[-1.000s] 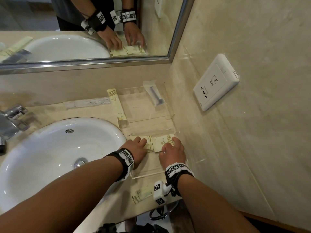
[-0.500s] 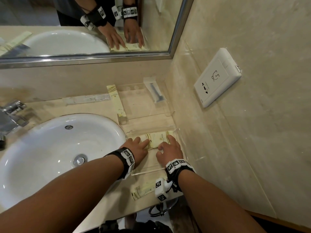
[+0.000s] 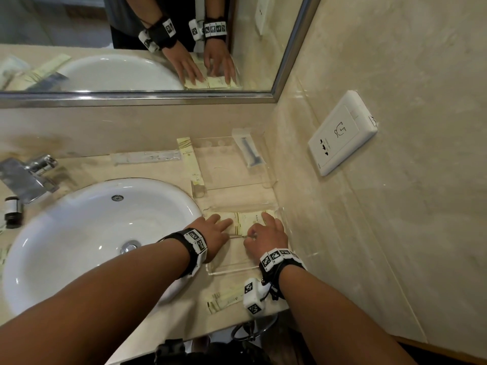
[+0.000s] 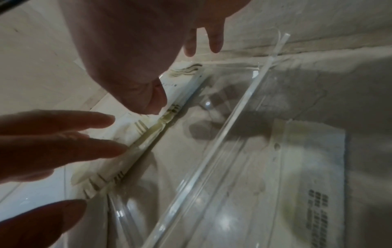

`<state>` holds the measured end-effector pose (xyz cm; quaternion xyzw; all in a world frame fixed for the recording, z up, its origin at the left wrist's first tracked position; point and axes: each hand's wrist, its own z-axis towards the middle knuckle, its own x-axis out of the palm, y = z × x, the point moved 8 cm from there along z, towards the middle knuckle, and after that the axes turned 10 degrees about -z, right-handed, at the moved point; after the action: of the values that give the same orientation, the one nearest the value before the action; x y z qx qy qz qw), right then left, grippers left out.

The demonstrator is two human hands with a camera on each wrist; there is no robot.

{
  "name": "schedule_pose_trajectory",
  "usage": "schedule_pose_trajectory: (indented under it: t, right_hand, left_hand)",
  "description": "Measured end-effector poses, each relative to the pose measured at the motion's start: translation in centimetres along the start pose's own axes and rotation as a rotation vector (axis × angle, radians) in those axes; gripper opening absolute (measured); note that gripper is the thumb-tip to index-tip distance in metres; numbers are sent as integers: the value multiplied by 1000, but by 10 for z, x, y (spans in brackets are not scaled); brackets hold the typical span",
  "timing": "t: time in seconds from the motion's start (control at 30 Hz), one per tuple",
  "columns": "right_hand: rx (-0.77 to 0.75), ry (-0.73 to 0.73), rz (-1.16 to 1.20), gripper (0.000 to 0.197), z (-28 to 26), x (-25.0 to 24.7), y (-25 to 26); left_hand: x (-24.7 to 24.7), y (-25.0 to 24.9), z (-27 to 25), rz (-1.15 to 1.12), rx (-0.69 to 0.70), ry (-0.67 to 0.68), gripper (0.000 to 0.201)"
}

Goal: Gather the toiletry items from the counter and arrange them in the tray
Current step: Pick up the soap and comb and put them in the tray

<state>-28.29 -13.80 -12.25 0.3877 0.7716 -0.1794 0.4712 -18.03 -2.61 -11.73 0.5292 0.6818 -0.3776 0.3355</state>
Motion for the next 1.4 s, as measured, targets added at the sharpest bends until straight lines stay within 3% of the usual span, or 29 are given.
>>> schedule_pose_trajectory:
  t: [0.2,0.37,0.7,1.0,1.23,1.4]
  right_hand:
    - [-27,-39,-21,34,-9,-21,1]
    - [-123,-135,35,32,-13,-40,17]
    - [-474,-137,20,29,-20,-55,171]
    - [-824,-74,-112,27,-69,-29,319]
    - [-973,18,-202,27,-102,9,394]
    - [-1003,73,-286,25,-105,29,428]
  left_hand:
    - [-16,15,-25,-88,-59,-65,47]
    - [-20,45,-63,-217,-204,-130,46]
    - [-9,125,-194,-453,-621,-314,45]
    - [61,157,-341,-640,-970,-431,43]
    - [122,174,-427,-736,-1192,-400,43]
    - [140,201,-460,-795,-1266,-419,42]
